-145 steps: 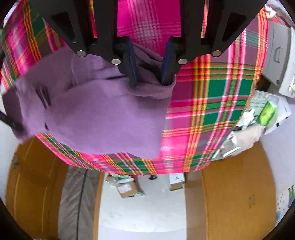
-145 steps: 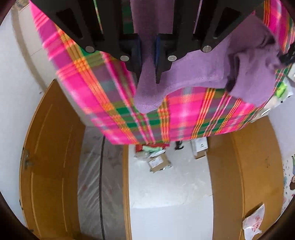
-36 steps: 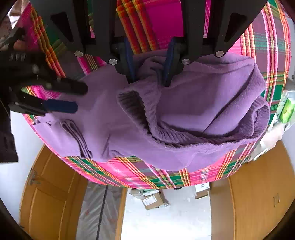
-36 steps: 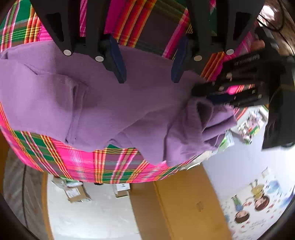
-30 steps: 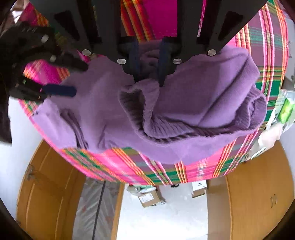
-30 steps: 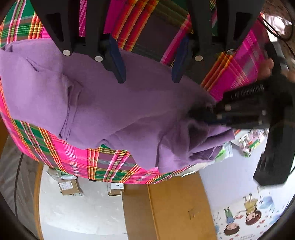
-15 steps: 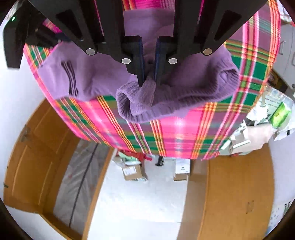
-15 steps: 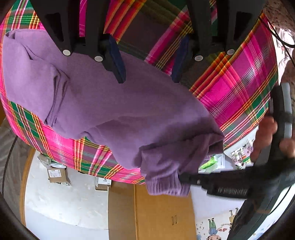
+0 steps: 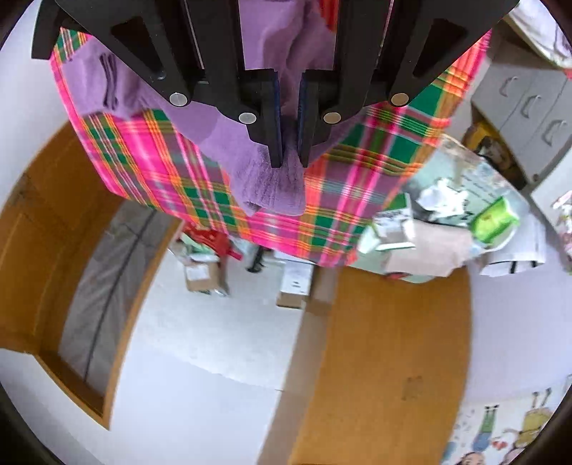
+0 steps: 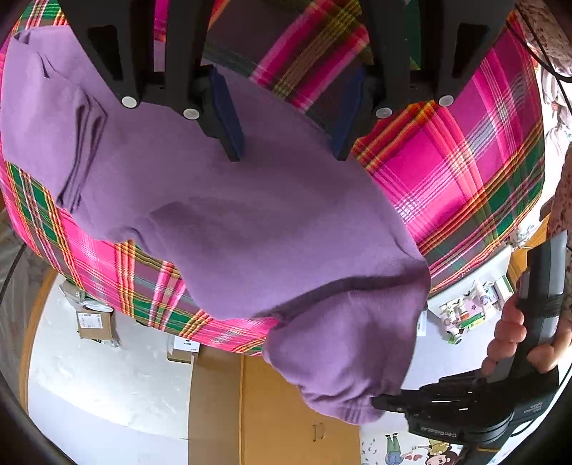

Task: Fold clothes

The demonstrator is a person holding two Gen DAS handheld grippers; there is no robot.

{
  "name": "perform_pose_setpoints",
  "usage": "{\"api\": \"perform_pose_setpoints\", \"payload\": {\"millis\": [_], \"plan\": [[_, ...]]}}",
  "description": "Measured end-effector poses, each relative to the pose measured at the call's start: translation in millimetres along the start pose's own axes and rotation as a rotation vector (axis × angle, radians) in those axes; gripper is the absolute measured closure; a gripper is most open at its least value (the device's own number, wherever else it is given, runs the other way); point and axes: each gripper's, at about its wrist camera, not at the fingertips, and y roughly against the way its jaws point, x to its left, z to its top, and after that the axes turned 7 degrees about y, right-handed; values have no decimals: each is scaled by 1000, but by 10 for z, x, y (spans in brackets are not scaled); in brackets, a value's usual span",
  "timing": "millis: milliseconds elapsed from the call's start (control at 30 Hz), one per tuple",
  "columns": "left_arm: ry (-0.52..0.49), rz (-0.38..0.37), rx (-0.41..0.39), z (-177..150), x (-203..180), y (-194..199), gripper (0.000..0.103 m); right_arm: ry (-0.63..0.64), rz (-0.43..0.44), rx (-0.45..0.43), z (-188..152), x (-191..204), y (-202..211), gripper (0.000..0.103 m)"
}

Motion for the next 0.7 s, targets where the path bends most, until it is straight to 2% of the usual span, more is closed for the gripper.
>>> {"api": "perform_pose_setpoints", "payload": {"millis": [167, 300, 367, 433, 533, 600, 700], "plan": [[45, 35, -15, 54, 233, 7, 96, 36, 2, 16, 40, 97, -57, 55], [91, 31, -18, 91, 379, 3, 96, 47, -16, 21, 53, 148, -59, 63], [105, 25, -27, 121, 419, 30, 96, 38, -17, 15, 72, 137, -58, 70], [113, 20, -44, 151, 440, 69, 96, 23, -15, 4, 95, 113, -52, 86], [120, 17, -62, 198, 477, 109, 96, -2, -12, -14, 129, 76, -40, 99], [128, 19, -66, 217, 516, 111, 96, -33, 8, -36, 155, 25, 13, 100], [145, 16, -57, 231, 563, 86, 96, -54, -24, -64, 217, -72, 91, 100]]}}
